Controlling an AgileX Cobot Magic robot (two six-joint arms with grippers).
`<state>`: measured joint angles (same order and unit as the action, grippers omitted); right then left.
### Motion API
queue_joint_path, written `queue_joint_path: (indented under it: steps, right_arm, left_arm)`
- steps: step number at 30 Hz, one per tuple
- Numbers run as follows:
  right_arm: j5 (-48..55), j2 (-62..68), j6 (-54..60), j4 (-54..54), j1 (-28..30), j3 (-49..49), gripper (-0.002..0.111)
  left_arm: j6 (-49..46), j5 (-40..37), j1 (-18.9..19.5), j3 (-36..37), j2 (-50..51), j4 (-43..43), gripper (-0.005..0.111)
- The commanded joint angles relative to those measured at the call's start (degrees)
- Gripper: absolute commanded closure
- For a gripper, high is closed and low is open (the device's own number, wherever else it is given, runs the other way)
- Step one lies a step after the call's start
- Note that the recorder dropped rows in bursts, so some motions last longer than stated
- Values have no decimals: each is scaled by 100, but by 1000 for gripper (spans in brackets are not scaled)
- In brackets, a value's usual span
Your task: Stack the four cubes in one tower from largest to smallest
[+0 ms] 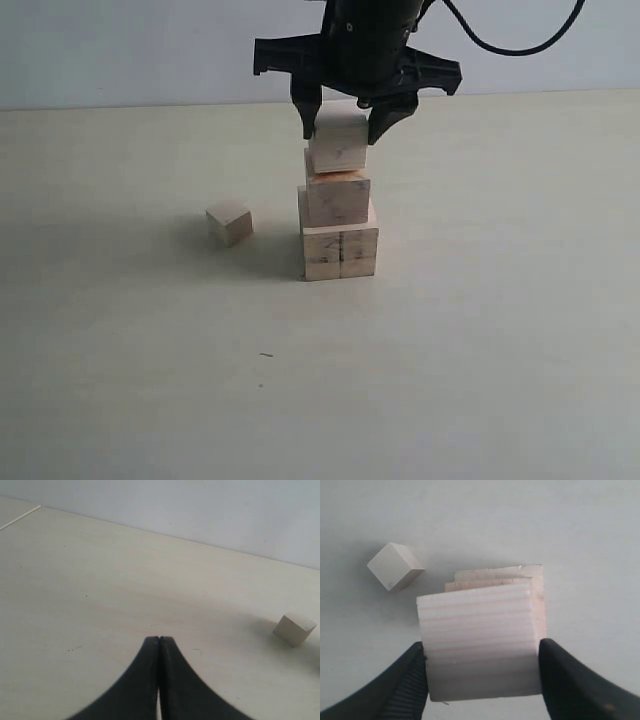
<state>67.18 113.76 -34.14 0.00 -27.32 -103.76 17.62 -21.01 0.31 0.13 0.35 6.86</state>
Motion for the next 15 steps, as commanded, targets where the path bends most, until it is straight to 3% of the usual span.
queue_joint_path:
  steps: [1, 15]
  right_arm:
    - [-11, 1, 41, -35, 0, 3, 57]
    - [19, 34, 52, 0, 0, 3, 57]
  left_arm:
    - [-10, 46, -29, -13, -35, 11, 107]
    - [-10, 46, -29, -13, -35, 11, 107]
